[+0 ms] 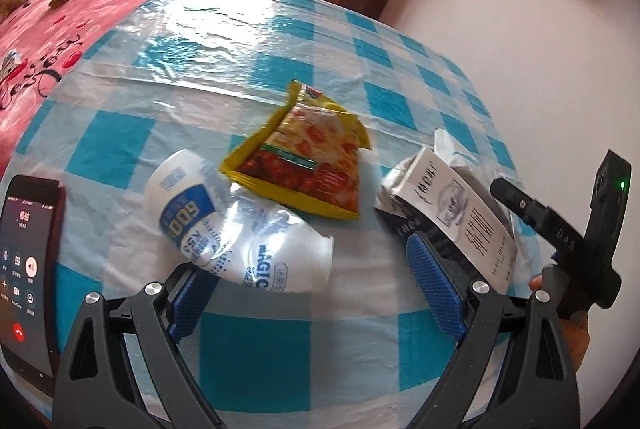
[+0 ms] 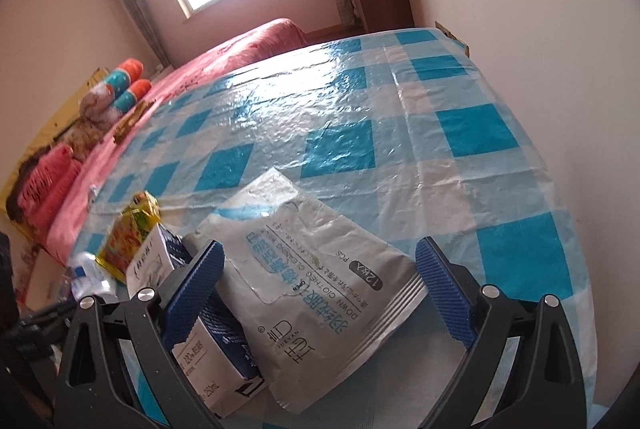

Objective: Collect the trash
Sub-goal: 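Grasp the white yogurt bottle with the left tool while the right tool reaches the milk carton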

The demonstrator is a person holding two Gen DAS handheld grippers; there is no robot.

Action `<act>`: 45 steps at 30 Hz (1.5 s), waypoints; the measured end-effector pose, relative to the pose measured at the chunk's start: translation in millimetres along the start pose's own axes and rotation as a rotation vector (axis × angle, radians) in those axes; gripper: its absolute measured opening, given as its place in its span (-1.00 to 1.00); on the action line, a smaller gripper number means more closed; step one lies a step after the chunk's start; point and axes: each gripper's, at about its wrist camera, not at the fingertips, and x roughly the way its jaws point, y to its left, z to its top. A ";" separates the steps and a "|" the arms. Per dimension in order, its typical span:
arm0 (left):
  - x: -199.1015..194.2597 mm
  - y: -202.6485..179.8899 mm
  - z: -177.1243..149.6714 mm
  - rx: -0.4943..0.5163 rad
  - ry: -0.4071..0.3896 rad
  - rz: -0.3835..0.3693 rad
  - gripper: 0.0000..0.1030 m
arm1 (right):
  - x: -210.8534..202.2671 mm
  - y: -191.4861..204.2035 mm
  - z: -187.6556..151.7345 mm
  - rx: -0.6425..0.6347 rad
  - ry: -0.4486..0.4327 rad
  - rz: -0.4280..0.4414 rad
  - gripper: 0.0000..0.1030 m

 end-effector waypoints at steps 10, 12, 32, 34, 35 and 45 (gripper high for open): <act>-7.9 19.3 7.4 -0.071 -0.056 0.033 0.76 | 3.9 19.1 -4.5 -0.085 0.038 0.050 0.86; -8.1 21.4 8.3 -0.085 -0.062 0.037 0.61 | 4.7 20.6 -4.9 -0.097 0.047 0.065 0.86; -1.3 21.4 9.5 -0.048 -0.069 0.028 -0.42 | -8.0 22.9 -2.8 -0.123 0.047 0.202 0.86; -2.8 21.7 9.2 -0.047 -0.071 0.023 -0.43 | -11.5 32.9 -5.4 -0.155 0.053 0.242 0.86; -3.5 21.7 8.5 -0.047 -0.072 0.021 -0.43 | -12.9 37.8 -7.1 -0.174 0.055 0.252 0.86; -13.9 26.8 4.5 -0.051 -0.091 0.004 -0.45 | -26.6 76.7 -25.3 -0.316 0.051 0.303 0.86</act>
